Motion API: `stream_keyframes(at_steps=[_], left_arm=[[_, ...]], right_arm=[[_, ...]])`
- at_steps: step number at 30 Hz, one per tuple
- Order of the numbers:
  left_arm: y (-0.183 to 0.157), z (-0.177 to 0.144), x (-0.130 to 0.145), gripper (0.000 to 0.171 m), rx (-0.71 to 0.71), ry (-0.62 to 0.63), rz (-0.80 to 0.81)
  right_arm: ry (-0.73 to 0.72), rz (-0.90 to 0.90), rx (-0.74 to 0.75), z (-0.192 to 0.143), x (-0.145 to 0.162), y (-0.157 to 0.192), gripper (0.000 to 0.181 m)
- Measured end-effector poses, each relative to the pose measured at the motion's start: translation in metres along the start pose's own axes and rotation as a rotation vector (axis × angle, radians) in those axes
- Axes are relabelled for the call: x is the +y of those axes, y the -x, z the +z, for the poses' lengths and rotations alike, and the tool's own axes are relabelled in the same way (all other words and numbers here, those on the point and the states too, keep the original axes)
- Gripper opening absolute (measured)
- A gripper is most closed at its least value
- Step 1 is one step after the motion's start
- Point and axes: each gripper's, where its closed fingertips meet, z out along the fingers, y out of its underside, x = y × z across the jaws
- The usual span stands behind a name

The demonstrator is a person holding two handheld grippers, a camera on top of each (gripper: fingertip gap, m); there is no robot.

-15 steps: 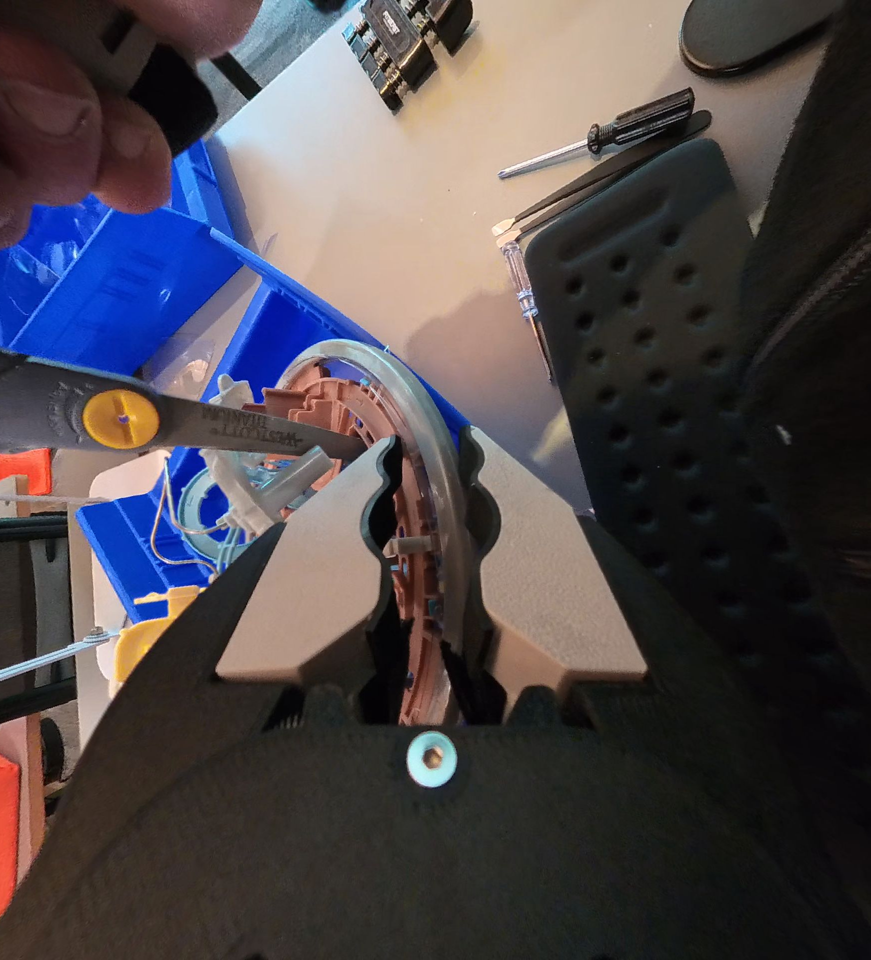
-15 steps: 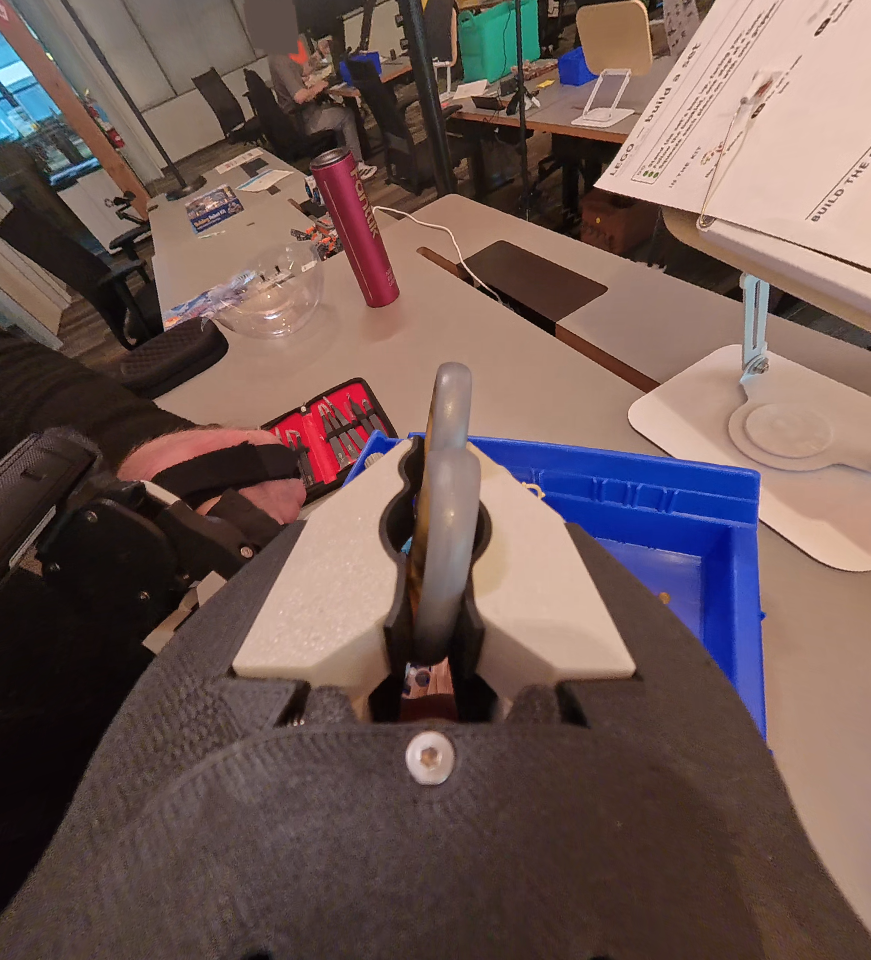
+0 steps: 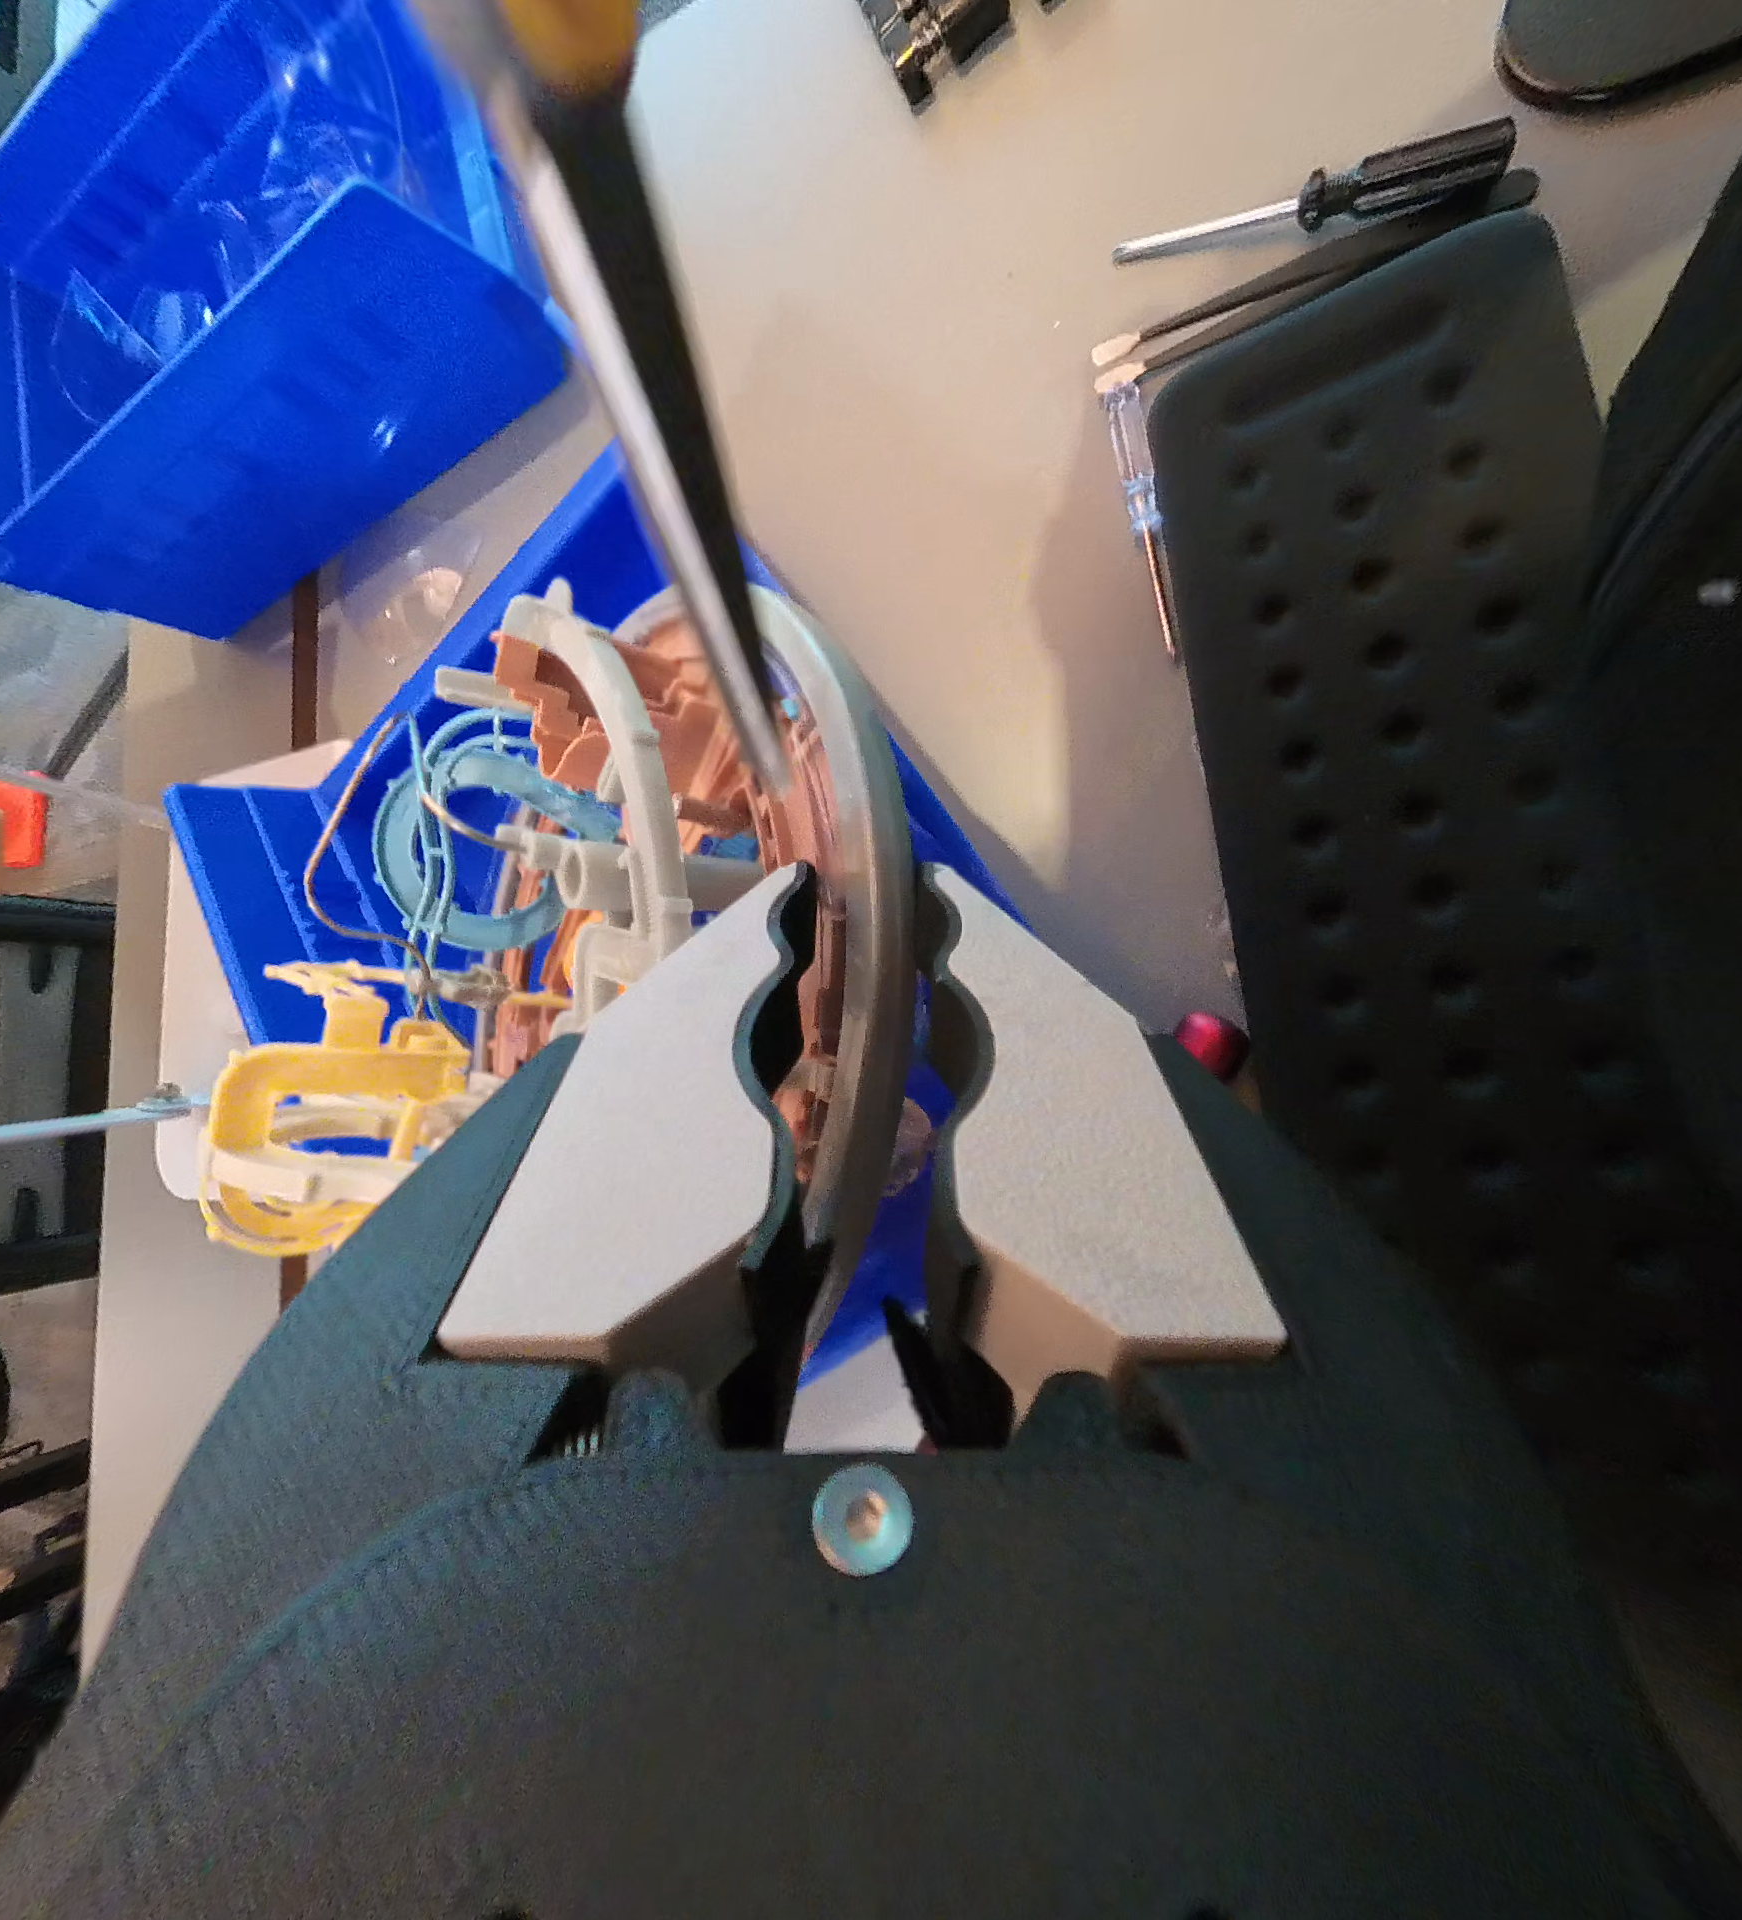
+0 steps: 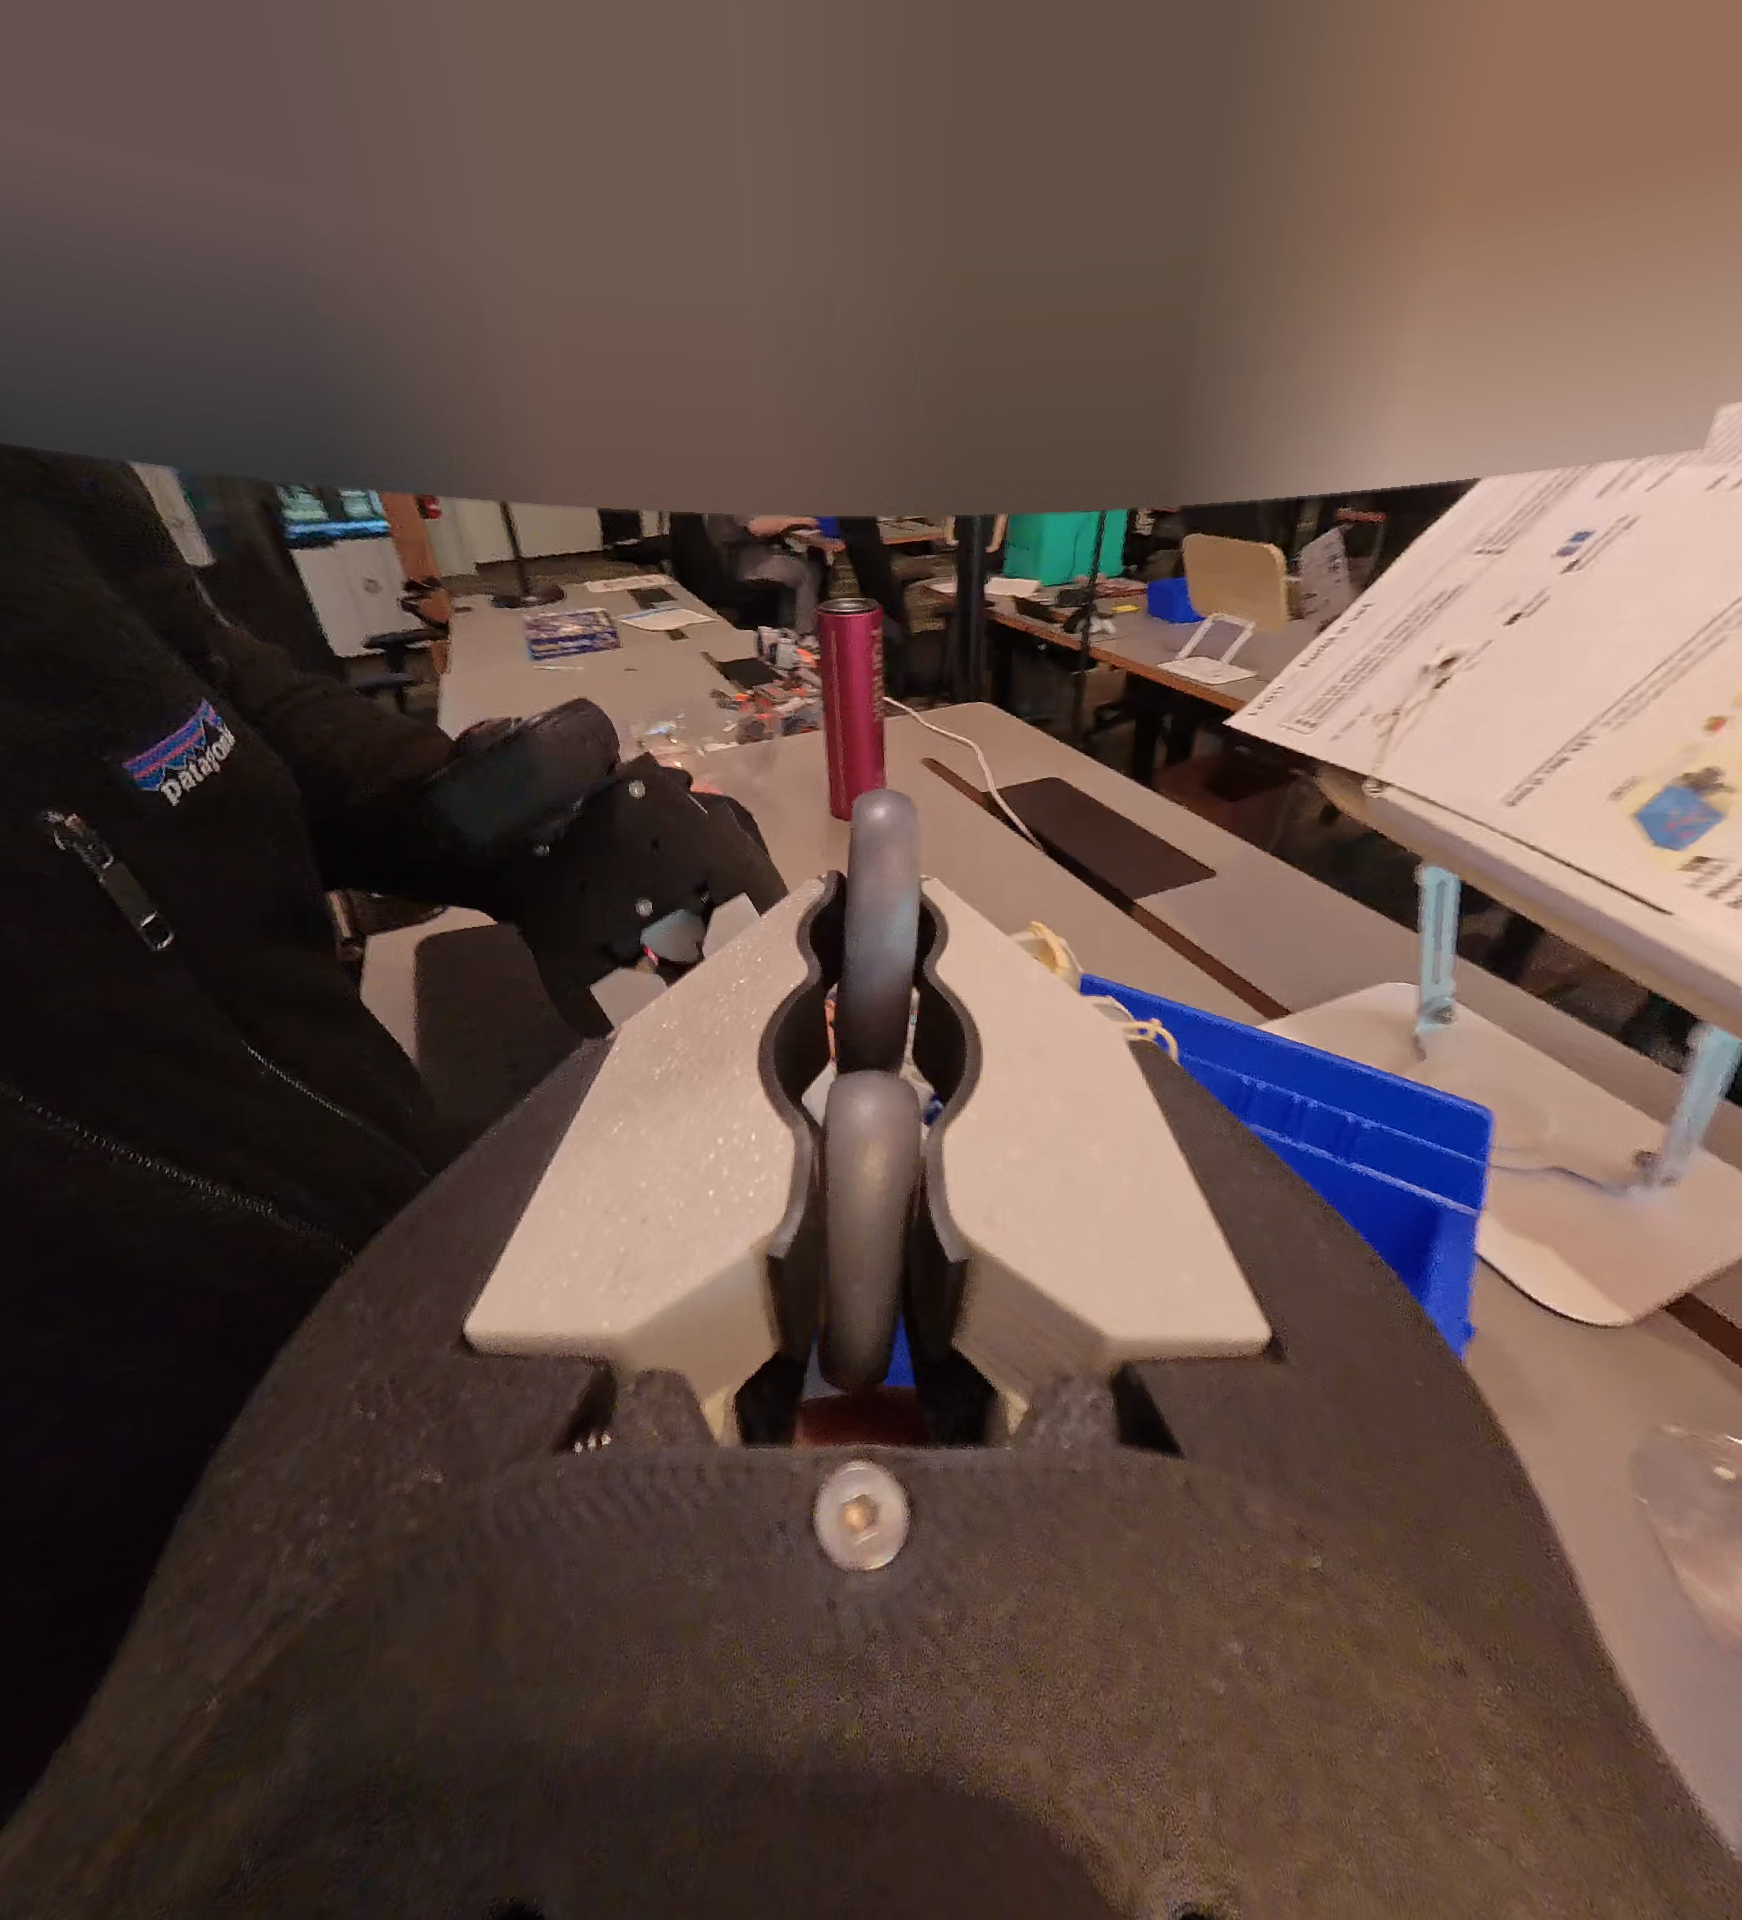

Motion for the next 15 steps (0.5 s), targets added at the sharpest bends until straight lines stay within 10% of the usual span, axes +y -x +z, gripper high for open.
stream_keyframes(at_steps=[15], left_arm=[[0.012, -0.046, 0.041, 0.041, -0.016, 0.144, -0.057]], right_arm=[[-0.265, 0.211, 0.187, -0.046, 0.021, -0.042, 0.007]])
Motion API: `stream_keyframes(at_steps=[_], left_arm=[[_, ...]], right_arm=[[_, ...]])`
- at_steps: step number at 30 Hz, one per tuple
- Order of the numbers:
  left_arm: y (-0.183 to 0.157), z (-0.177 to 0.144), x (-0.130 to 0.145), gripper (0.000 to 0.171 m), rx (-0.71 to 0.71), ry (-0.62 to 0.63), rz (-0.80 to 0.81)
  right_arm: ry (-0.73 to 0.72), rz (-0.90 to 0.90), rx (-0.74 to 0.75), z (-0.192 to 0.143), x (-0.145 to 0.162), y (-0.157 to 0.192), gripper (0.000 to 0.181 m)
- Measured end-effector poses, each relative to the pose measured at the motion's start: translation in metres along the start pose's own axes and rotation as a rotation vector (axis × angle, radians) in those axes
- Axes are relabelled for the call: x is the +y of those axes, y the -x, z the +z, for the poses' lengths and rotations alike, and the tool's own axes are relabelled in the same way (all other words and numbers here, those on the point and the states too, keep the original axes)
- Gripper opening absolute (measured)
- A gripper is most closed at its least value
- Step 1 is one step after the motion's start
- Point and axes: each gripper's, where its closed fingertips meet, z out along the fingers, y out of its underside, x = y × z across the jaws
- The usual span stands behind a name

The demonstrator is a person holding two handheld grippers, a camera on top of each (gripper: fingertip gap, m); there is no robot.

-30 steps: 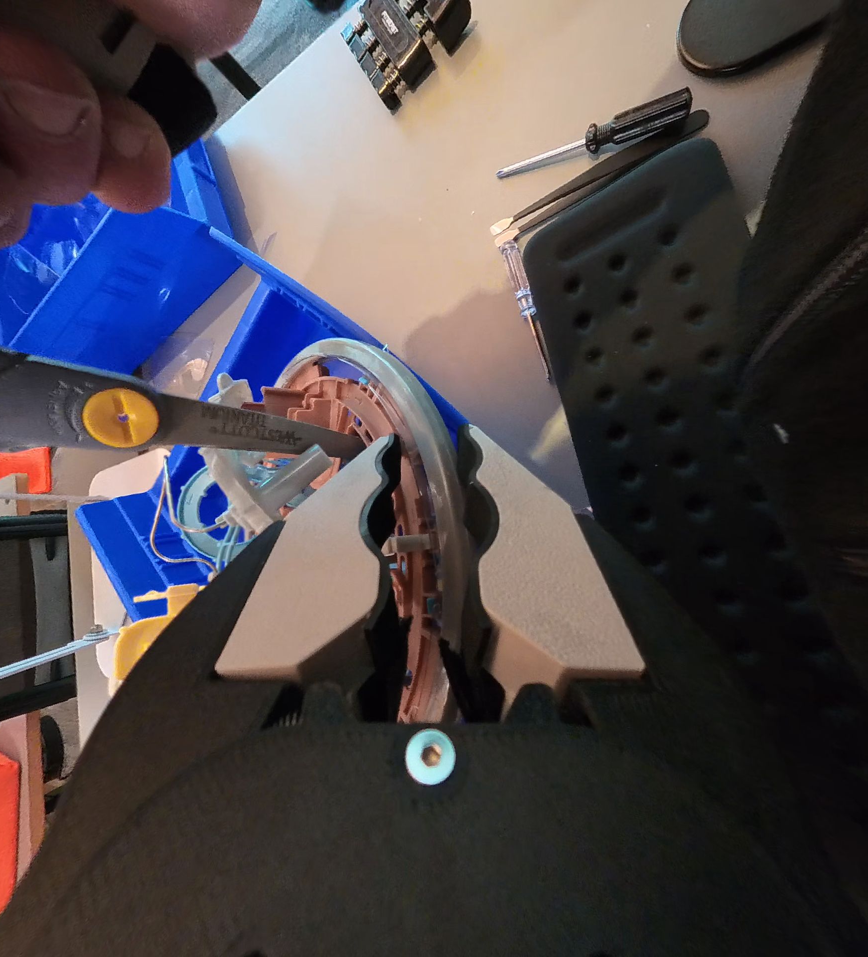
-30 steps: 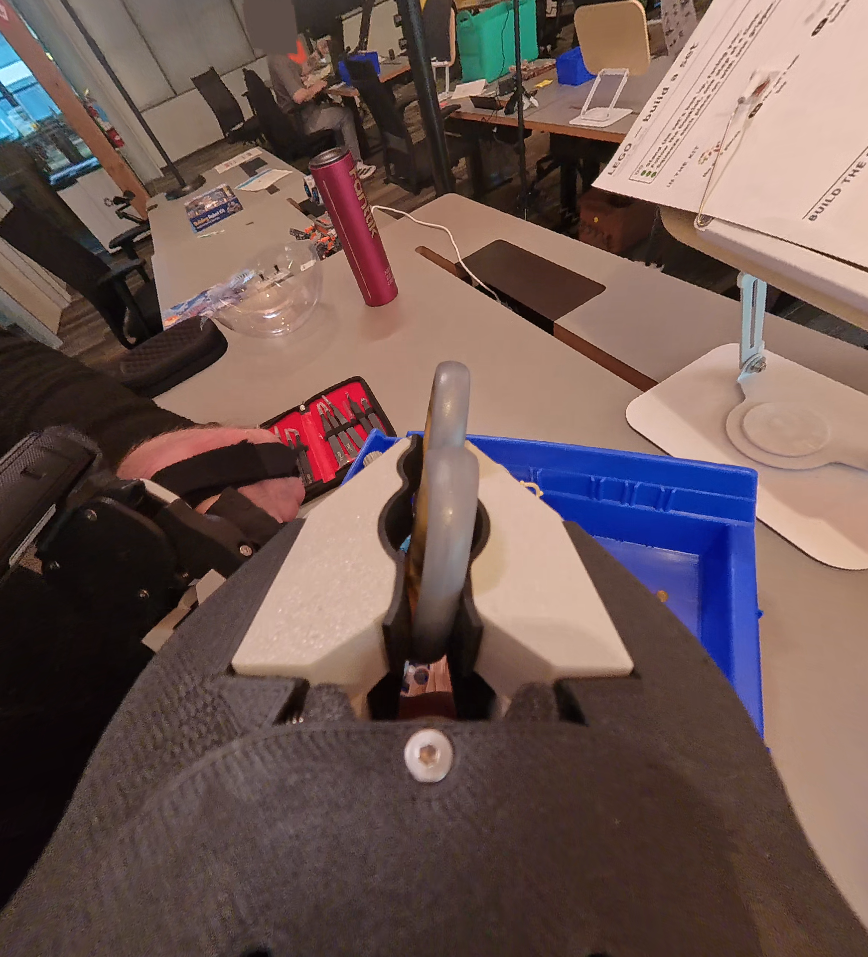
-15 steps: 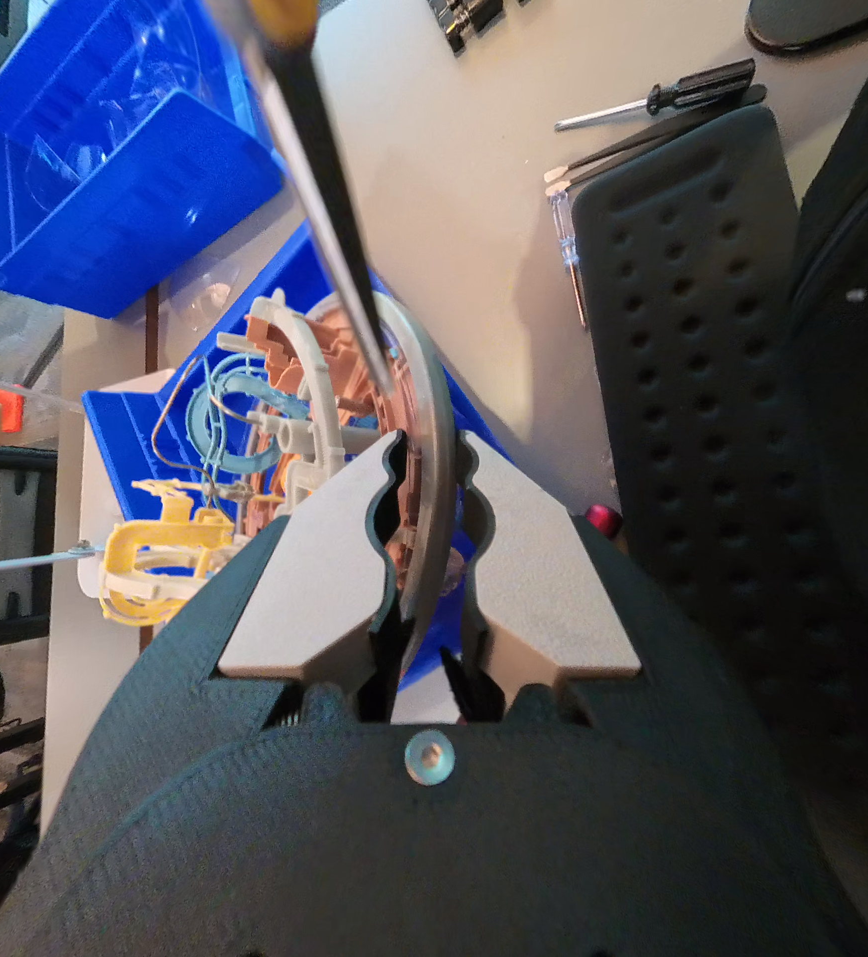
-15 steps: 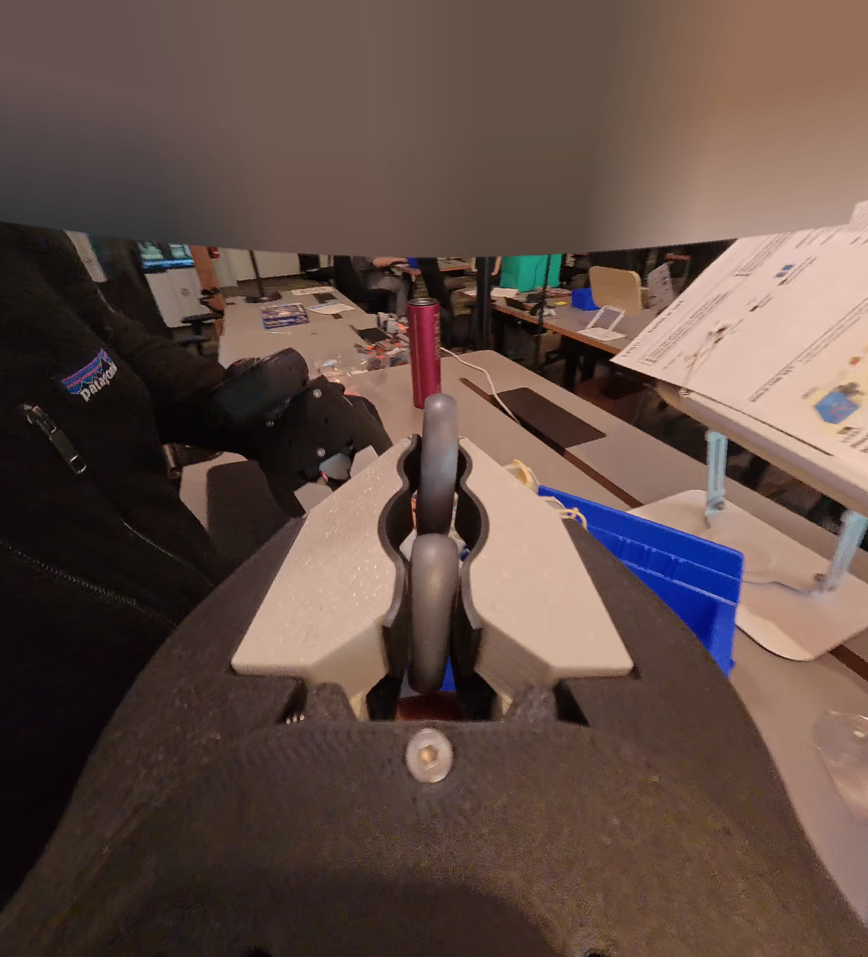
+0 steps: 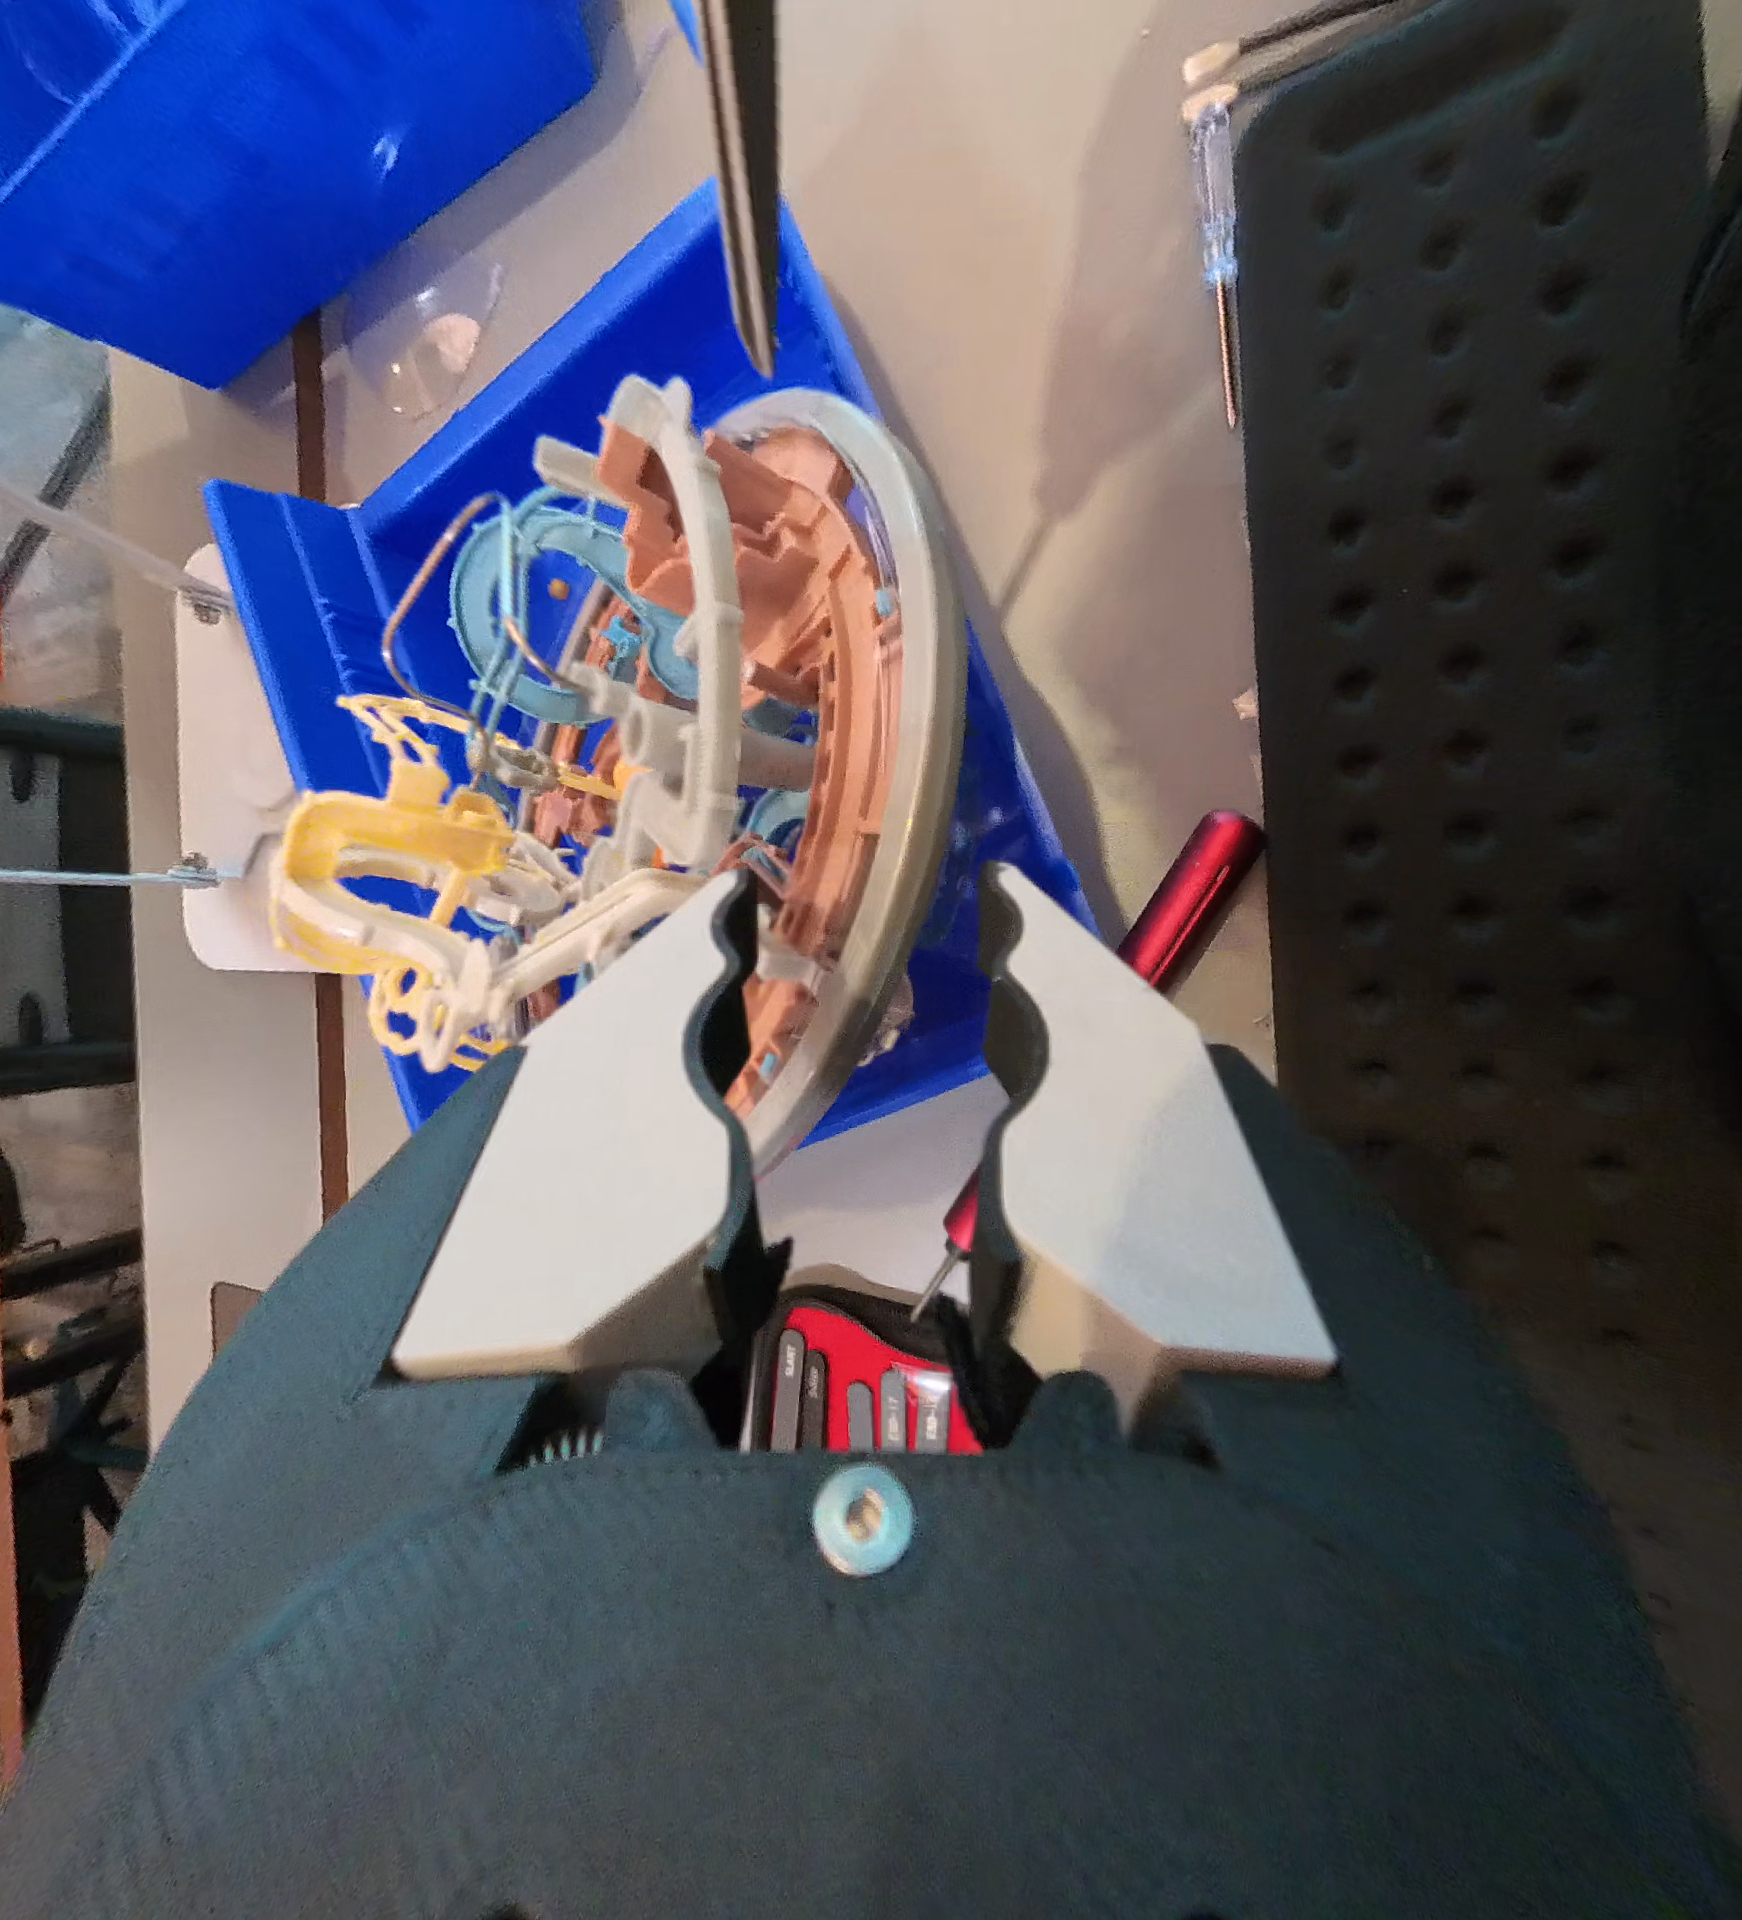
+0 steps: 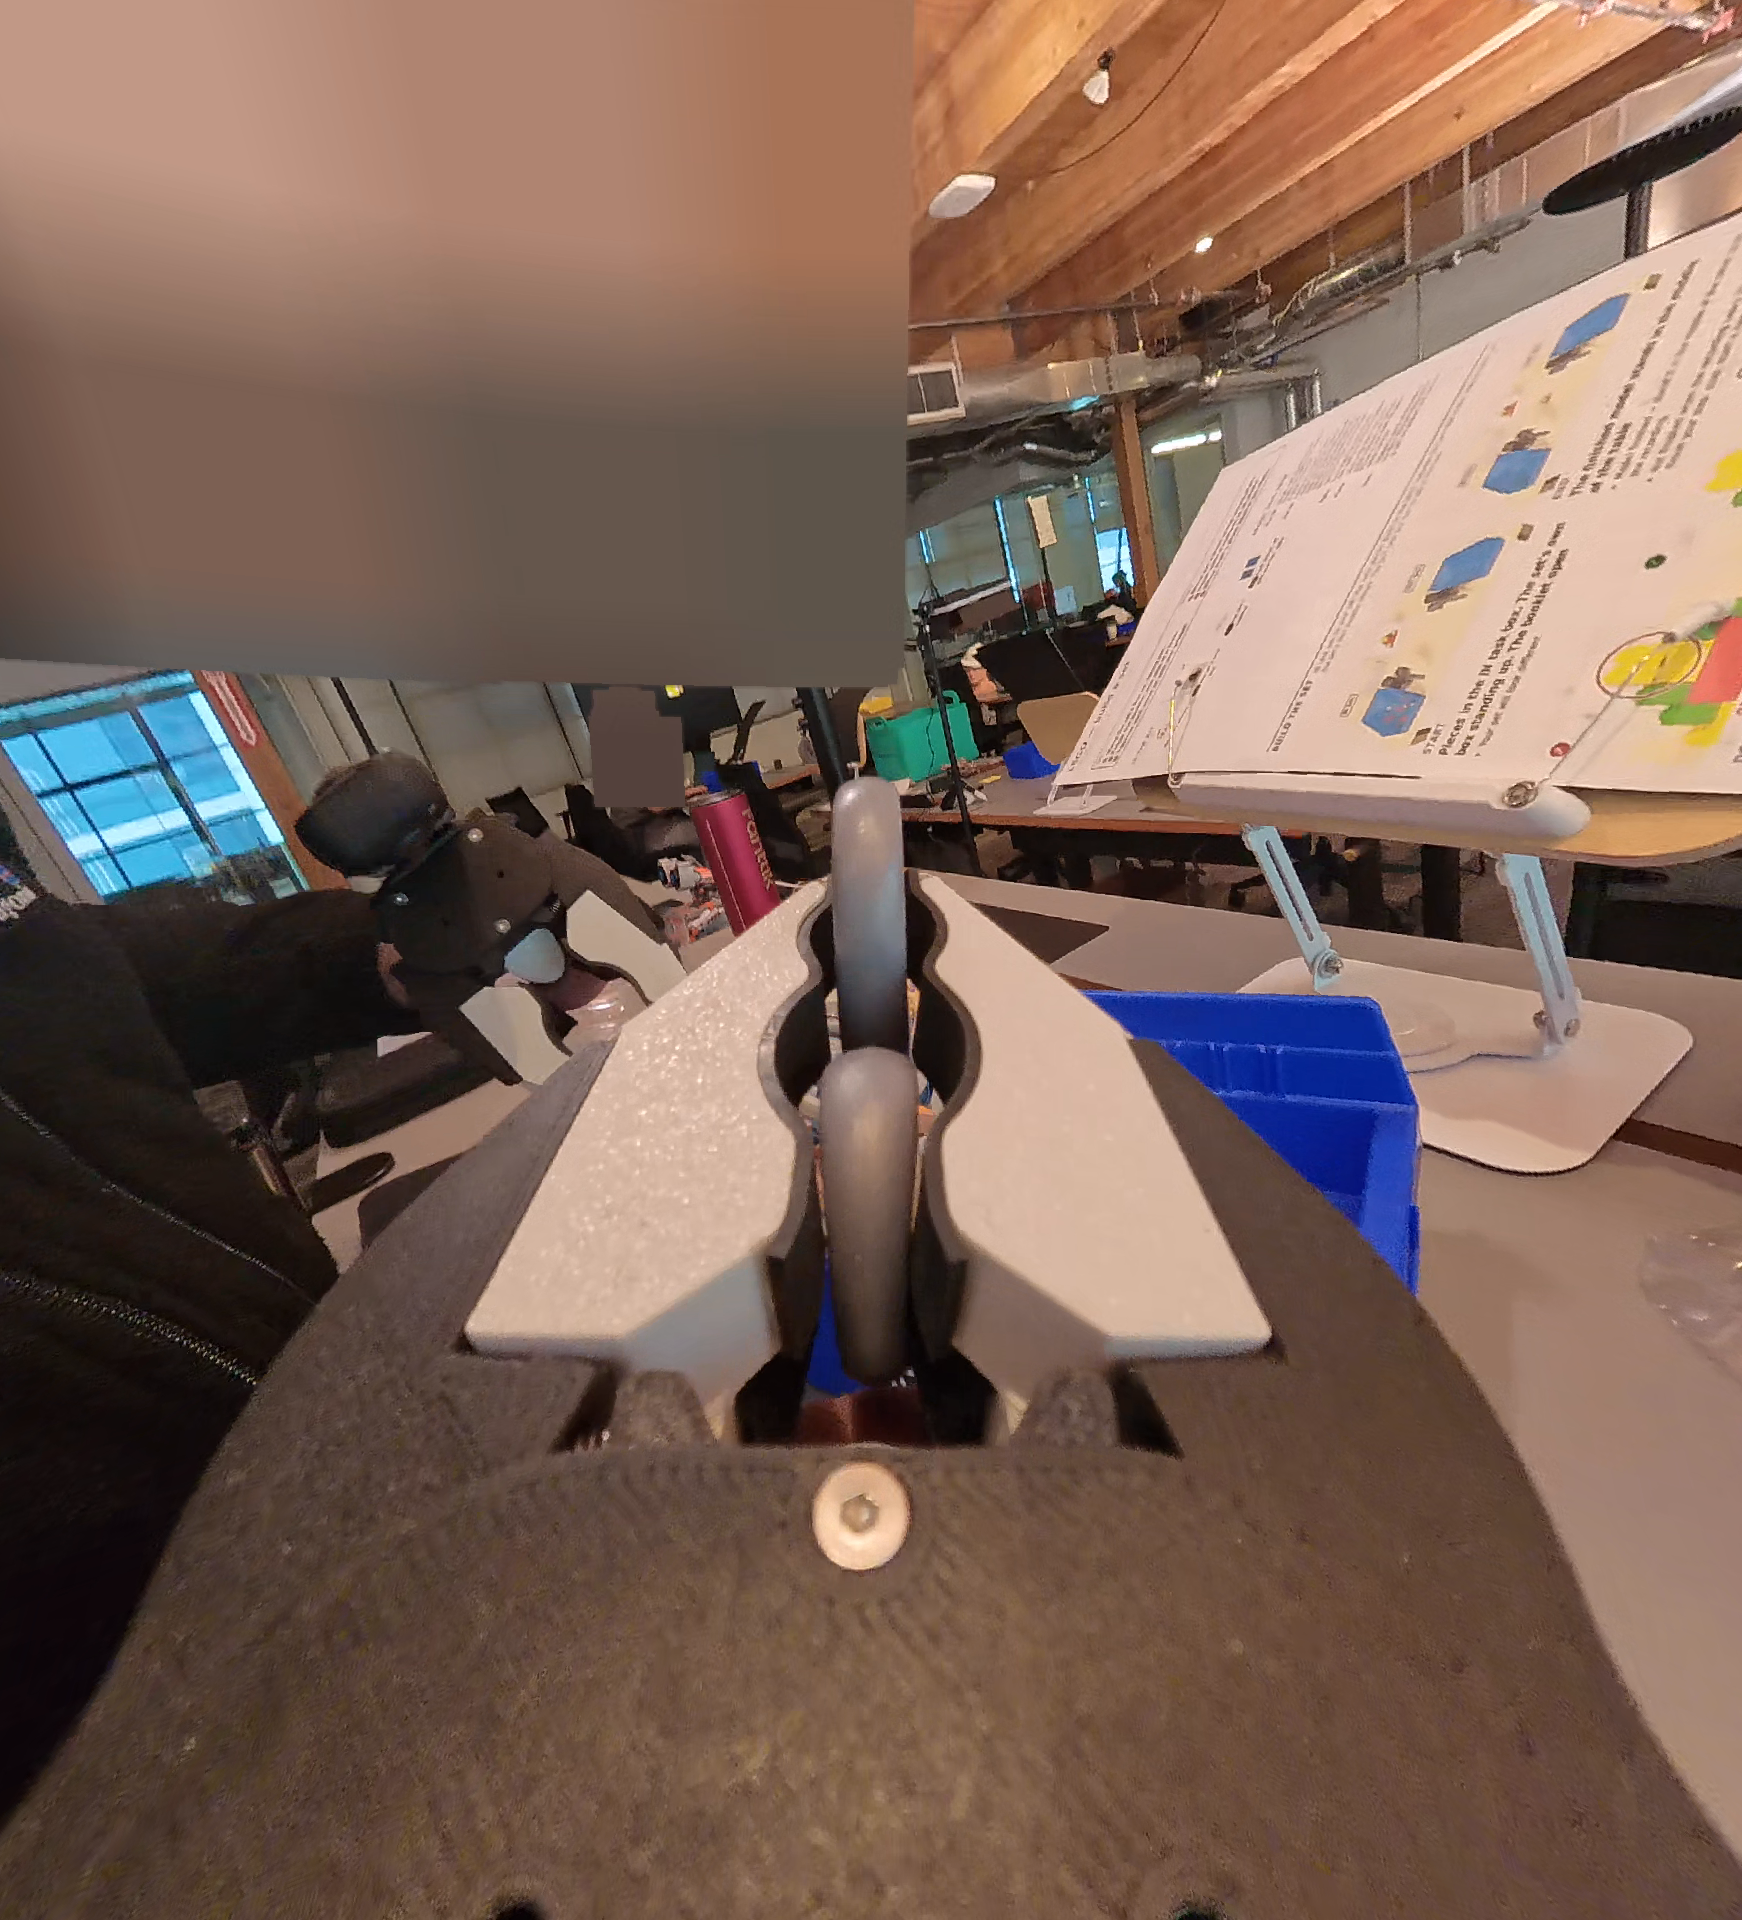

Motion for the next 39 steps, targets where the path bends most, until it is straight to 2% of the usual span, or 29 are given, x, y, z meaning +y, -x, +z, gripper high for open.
stream_keyframes(at_steps=[3, 6, 8, 10, 14, 16, 20, 23, 25, 28, 30, 31, 33, 35, 39], left_arm=[[-0.009, -0.007, -0.033, 0.040, 0.034, -0.071, -0.051], [-0.028, 0.012, -0.062, 0.039, 0.060, -0.062, -0.049], [-0.032, 0.032, -0.070, 0.045, 0.057, -0.031, -0.071], [-0.026, 0.051, -0.066, 0.052, 0.014, 0.029, -0.113], [-0.021, 0.065, -0.070, 0.049, -0.017, 0.036, -0.194], [-0.017, 0.066, -0.068, 0.041, -0.052, 0.051, -0.182], [-0.019, 0.061, -0.070, 0.040, -0.033, 0.024, -0.207], [-0.013, 0.041, -0.092, 0.031, -0.027, -0.095, -0.224], [0.003, 0.031, -0.101, 0.032, -0.068, -0.121, -0.239], [0.026, 0.042, -0.086, 0.036, -0.135, 0.004, -0.266], [0.028, 0.060, -0.058, 0.040, -0.094, 0.181, -0.342], [0.029, 0.064, -0.057, 0.040, -0.081, 0.180, -0.373], [0.024, 0.068, -0.047, 0.009, -0.040, 0.266, -0.352], [0.023, 0.070, -0.047, 0.008, -0.025, 0.268, -0.365], [0.028, 0.068, -0.053, 0.008, -0.024, 0.170, -0.413]], right_arm=[[-0.036, 0.018, 0.003, 0.001, 0.003, -0.001, 0.008], [-0.056, 0.030, -0.010, 0.004, 0.005, 0.001, 0.008], [-0.046, 0.016, -0.001, 0.008, 0.010, 0.001, 0.008], [-0.044, -0.006, 0.009, 0.010, 0.014, -0.001, 0.008], [-0.049, 0.006, -0.003, 0.014, 0.024, -0.001, 0.008], [-0.051, 0.000, -0.011, 0.016, 0.026, 0.000, 0.008], [-0.063, 0.001, -0.013, 0.018, 0.026, -0.004, 0.008], [-0.063, -0.006, -0.023, 0.020, 0.023, -0.003, 0.008], [-0.055, 0.002, -0.029, 0.023, 0.023, -0.003, 0.008], [-0.062, 0.023, -0.034, 0.025, 0.023, -0.007, 0.008], [-0.062, 0.025, -0.033, 0.024, 0.023, -0.008, 0.009], [-0.058, 0.026, -0.033, 0.024, 0.024, -0.008, 0.009], [-0.061, 0.032, -0.035, 0.023, 0.024, -0.007, 0.008], [-0.062, 0.027, -0.030, 0.021, 0.025, -0.008, 0.008], [-0.073, 0.041, -0.013, 0.018, 0.025, -0.015, 0.008]])
